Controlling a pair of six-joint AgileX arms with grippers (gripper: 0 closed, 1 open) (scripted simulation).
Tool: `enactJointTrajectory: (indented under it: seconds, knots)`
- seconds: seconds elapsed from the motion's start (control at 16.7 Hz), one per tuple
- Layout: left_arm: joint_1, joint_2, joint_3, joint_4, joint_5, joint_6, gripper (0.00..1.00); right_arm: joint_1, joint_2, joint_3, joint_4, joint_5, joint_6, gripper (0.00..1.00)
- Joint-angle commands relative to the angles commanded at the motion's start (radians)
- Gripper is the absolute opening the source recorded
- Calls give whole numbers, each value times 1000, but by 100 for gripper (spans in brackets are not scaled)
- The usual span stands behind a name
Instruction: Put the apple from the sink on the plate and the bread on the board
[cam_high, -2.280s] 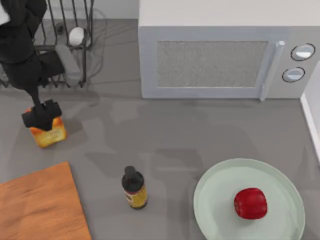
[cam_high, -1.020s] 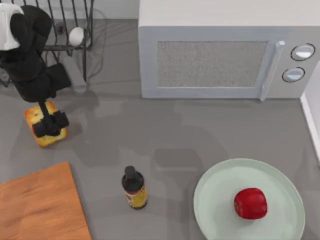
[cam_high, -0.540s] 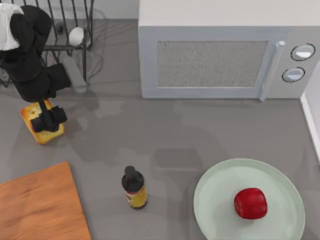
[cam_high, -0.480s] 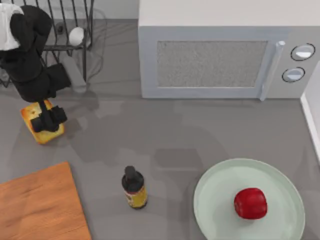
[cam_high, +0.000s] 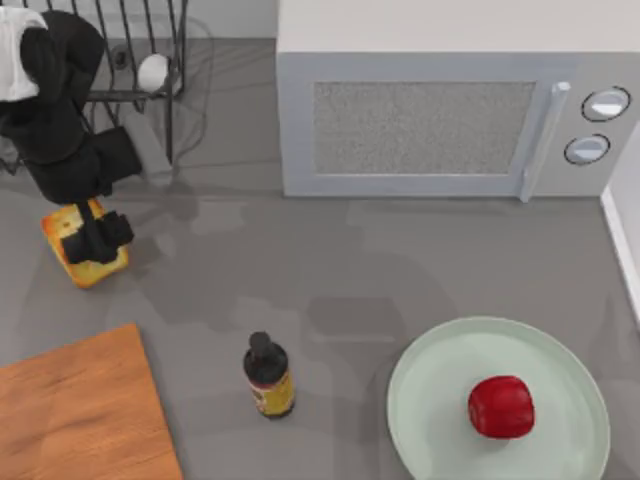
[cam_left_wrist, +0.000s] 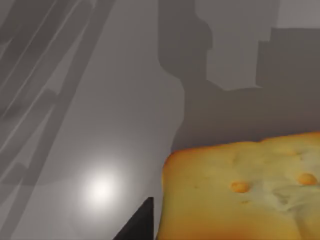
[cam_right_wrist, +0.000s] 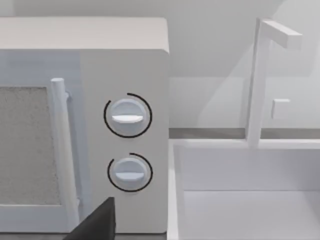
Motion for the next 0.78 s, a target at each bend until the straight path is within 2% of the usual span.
enactJointTrajectory:
  seconds: [0.36, 0.78]
  knots:
    - [-6, -58, 60, -20, -1, 6, 0, 0, 0, 0, 0, 0, 0, 100]
    - [-8, -108, 288, -318, -1, 3, 0, 0, 0, 0, 0, 0, 0, 100]
